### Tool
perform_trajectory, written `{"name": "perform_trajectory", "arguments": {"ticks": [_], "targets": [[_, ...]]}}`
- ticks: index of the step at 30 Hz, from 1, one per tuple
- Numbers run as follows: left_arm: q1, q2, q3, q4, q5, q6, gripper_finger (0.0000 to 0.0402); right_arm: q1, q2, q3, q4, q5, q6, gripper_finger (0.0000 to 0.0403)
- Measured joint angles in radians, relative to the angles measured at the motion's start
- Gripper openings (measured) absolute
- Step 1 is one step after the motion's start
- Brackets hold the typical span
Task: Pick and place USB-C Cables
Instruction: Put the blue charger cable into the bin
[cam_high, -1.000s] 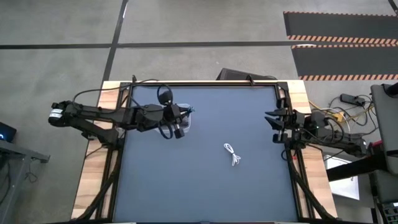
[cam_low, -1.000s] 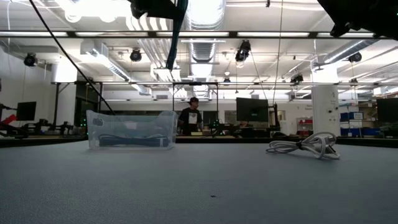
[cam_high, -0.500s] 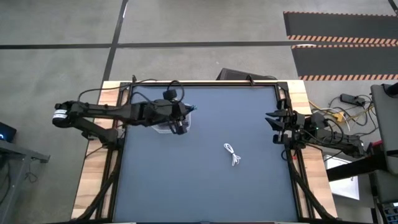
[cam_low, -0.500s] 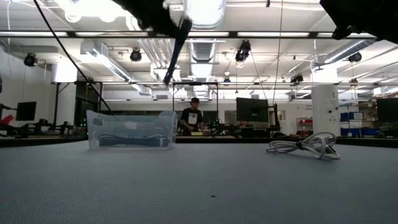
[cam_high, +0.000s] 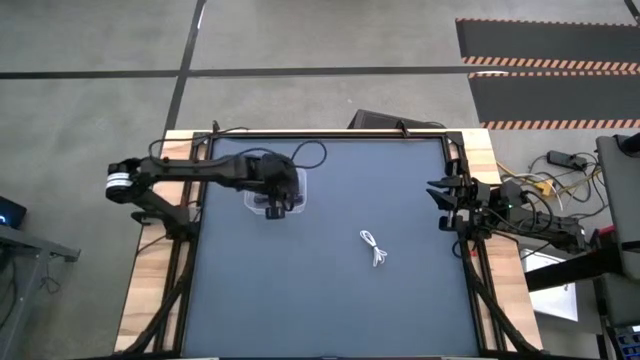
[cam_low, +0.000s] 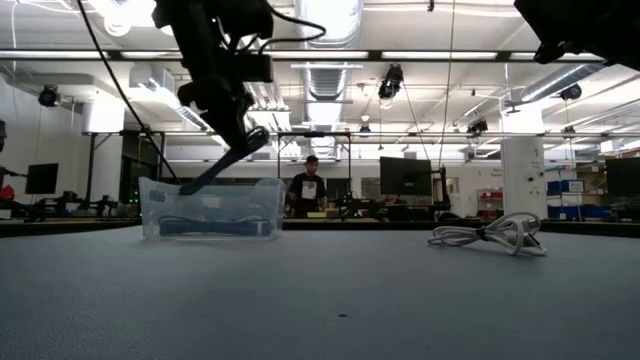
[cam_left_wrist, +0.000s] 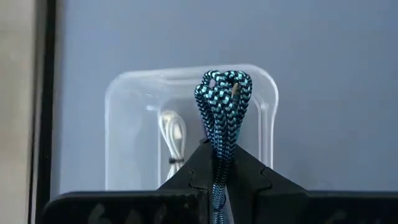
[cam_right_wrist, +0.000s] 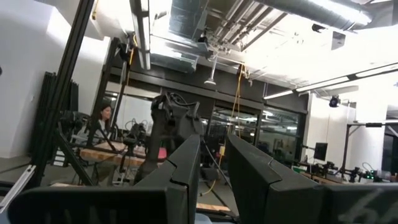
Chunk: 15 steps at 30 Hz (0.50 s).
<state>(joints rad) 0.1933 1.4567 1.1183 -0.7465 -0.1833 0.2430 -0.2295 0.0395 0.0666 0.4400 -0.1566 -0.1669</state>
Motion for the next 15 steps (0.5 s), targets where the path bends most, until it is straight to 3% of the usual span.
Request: {"name": "perform_trajectory", "arguments": {"ticks": [15], "targets": [[0.039,0.164,0.156,-0.216,0.035,0.059,0.0008,0.0,0.003,0.0,-0.008,0.0,0.003,0.0068]]}}
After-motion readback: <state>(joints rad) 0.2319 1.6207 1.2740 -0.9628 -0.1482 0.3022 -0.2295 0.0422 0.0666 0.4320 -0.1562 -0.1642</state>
